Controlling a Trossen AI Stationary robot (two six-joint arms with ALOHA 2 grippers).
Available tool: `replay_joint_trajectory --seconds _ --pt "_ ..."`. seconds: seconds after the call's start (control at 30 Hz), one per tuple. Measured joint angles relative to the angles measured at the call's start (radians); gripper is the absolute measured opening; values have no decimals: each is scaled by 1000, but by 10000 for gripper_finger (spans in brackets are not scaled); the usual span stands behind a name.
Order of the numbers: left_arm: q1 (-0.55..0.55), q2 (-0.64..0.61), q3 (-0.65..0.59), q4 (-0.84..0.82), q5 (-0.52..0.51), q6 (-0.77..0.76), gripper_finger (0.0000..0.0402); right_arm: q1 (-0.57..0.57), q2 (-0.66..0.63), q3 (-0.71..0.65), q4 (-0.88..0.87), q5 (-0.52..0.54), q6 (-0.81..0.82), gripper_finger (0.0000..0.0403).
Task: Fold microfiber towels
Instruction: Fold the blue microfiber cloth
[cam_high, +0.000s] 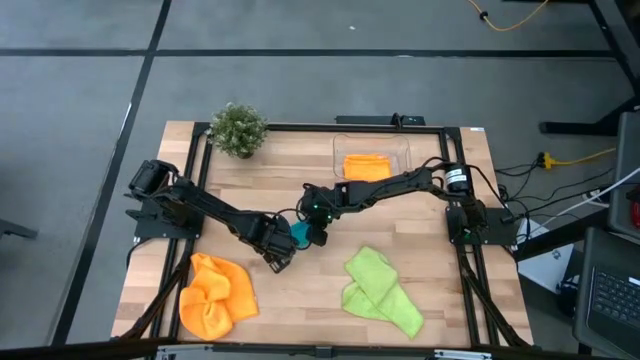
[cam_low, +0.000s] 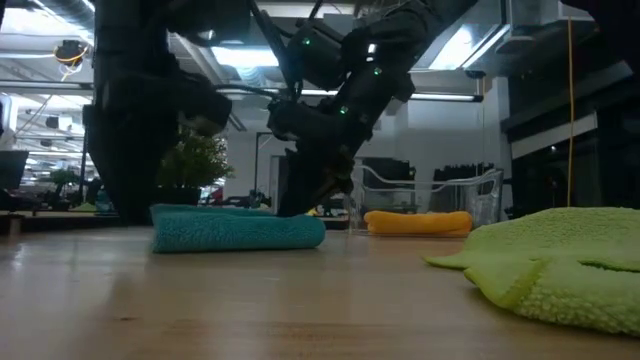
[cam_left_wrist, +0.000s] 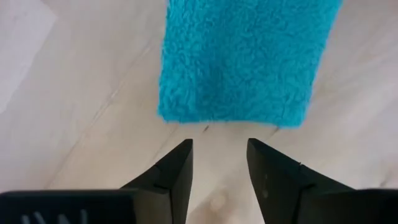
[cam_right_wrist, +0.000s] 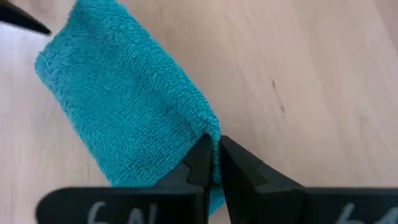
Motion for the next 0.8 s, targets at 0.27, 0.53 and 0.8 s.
replay_joint_trajectory --seconds 0.27,0.53,0.8 --pt "0 -123 0 -38 2 -33 143 0 -2 19 -4 -3 -11 33" --pt "-1 -111 1 269 -104 167 137 1 -2 19 -4 -3 -30 33" --pt "34 4 0 228 -237 244 136 0 -2 18 -5 3 11 33"
